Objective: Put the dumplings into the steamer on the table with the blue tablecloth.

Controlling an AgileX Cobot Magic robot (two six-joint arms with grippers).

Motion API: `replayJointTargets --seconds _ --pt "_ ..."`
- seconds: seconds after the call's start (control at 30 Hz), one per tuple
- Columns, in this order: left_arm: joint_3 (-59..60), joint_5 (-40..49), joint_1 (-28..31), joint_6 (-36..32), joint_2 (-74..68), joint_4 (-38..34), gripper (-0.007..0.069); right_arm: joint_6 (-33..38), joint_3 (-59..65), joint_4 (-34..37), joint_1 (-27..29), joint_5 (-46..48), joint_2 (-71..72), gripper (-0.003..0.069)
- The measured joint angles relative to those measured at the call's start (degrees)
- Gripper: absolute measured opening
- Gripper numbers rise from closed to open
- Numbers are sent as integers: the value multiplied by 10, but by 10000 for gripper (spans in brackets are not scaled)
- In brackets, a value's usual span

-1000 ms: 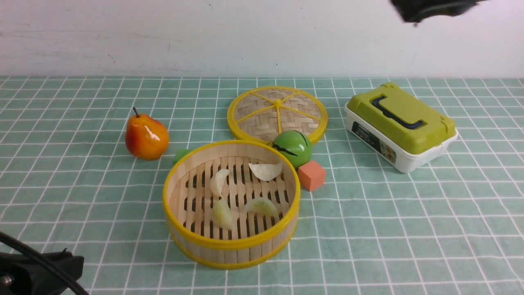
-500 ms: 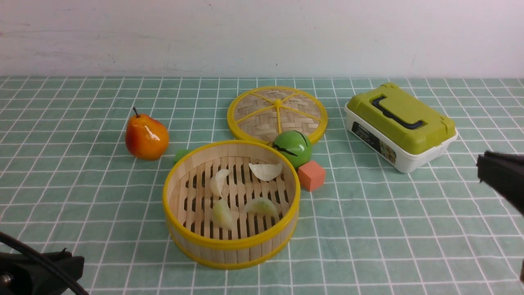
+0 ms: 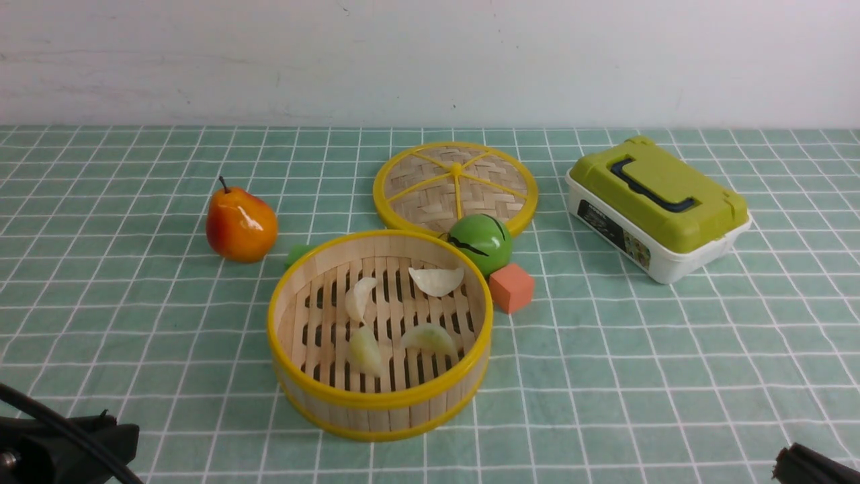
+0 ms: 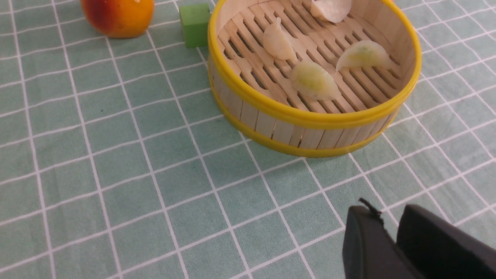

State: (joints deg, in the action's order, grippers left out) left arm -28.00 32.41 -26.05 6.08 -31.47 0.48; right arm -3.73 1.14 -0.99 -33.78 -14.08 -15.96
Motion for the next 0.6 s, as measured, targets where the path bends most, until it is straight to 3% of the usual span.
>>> replayJointTargets --seconds 0.1,0.27,0.3,0.47,0.6 --pt "0 2 0 0 0 0 125 13 4 54 9 44 24 -8" --pt "0 6 0 0 0 0 127 53 4 72 84 116 93 -6" --pt "0 6 0 0 0 0 130 63 4 75 137 158 126 -5" --pt "0 8 0 0 0 0 134 67 4 77 274 276 165 -3" --pt "1 8 0 0 0 0 139 67 2 77 346 343 166 -3"
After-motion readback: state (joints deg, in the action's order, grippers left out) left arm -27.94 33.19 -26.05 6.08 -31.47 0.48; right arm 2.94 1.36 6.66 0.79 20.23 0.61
